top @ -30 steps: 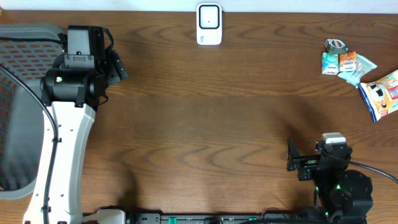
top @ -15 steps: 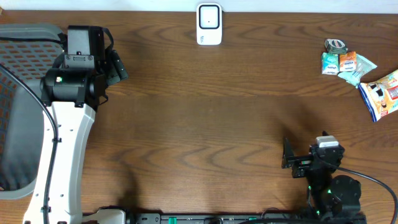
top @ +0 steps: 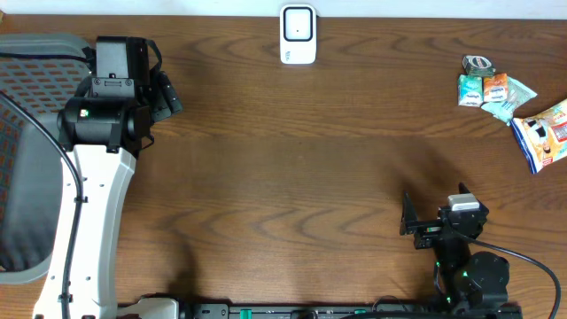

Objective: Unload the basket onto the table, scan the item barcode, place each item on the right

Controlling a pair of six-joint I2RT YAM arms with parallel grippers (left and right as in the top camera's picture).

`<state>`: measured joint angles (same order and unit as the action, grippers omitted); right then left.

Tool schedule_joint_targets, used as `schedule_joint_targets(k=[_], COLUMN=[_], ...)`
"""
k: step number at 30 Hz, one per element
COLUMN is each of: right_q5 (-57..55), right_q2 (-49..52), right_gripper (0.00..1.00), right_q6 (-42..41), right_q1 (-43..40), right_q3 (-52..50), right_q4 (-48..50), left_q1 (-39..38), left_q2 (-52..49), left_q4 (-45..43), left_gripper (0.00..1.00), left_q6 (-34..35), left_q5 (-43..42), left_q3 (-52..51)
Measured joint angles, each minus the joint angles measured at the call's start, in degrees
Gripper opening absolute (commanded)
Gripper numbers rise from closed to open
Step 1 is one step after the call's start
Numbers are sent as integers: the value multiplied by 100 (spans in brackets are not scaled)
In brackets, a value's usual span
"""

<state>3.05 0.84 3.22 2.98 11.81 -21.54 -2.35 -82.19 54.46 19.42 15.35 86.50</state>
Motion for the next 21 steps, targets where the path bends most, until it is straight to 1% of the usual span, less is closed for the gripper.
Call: schedule_joint_targets(k=[8, 16, 21], right_q5=[-2, -11, -50], right_q2=[-2, -15, -15], right_gripper=[99, 99, 99], right_q6=[17, 20, 20], right_q1=[7, 33, 144], right_q3=[-297, -1047, -1126], right_q4=[535, 1591, 1814], left_q1=[0, 0, 0], left_q2=[0, 0, 0], left_q4=[0, 0, 0], left_gripper=[98, 98, 98], left_q6=[0, 0, 0], left_q5=[0, 0, 0], left_q3=[0, 0, 0])
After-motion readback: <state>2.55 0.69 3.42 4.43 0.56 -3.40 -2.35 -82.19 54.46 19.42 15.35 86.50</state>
